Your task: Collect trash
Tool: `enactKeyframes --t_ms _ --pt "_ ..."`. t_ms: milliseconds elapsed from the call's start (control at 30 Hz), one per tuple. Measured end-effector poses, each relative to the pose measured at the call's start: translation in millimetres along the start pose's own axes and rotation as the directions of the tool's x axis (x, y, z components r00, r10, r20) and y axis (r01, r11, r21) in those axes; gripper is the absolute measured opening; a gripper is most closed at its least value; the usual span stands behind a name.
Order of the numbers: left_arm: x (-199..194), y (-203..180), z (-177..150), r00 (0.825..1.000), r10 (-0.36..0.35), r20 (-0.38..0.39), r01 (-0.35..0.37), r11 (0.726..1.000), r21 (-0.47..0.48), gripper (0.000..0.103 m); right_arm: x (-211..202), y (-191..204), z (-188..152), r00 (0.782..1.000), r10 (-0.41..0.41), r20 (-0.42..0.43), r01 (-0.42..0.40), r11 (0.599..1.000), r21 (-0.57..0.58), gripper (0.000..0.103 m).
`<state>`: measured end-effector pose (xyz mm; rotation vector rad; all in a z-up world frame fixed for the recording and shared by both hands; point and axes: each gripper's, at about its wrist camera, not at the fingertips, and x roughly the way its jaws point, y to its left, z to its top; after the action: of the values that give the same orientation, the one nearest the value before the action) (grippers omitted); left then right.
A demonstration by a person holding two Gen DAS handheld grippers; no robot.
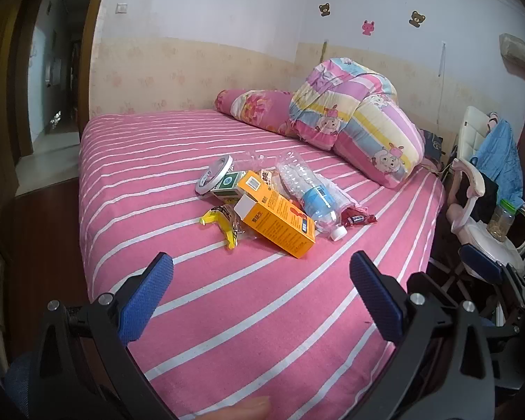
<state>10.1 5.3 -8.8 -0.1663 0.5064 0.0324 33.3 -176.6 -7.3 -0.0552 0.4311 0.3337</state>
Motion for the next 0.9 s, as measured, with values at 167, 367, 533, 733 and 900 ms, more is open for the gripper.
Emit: enactKeyframes --t_ms 167,367,533,733,900 --pt "2.8 -0.9 -0.2 1.000 -0.002 -0.009 0.002 1.000 0.002 0.098 4.8 -0.6 0.9 1.000 0.000 -0.008 0.000 1.000 0.000 0.099" --pt "5.5 0.6 -0.2 1.000 -0.001 -0.016 0.001 1.000 -0.001 0.098 4.8 -0.7 1.5 1.000 0.001 -0.008 -0.001 1.000 -0.002 0.099" --pt "6.4 1.0 0.1 1.000 0.001 -0.017 -0.002 1.000 -0.003 0.098 5.5 -0.6 1.9 1.000 0.002 -0.008 -0.002 1.000 -0.002 0.099" --pt "6.5 1.5 0.1 1.000 0.002 -0.017 -0.002 1.000 -0.004 0.098 5.0 -0.6 1.8 1.000 0.001 -0.007 -0.001 1.000 -0.004 0.099" --pt "7.1 1.9 0.1 1.000 0.006 -0.017 -0.006 1.000 -0.003 0.098 4.3 1.7 1.4 1.000 0.000 0.000 0.000 1.000 -0.014 0.099"
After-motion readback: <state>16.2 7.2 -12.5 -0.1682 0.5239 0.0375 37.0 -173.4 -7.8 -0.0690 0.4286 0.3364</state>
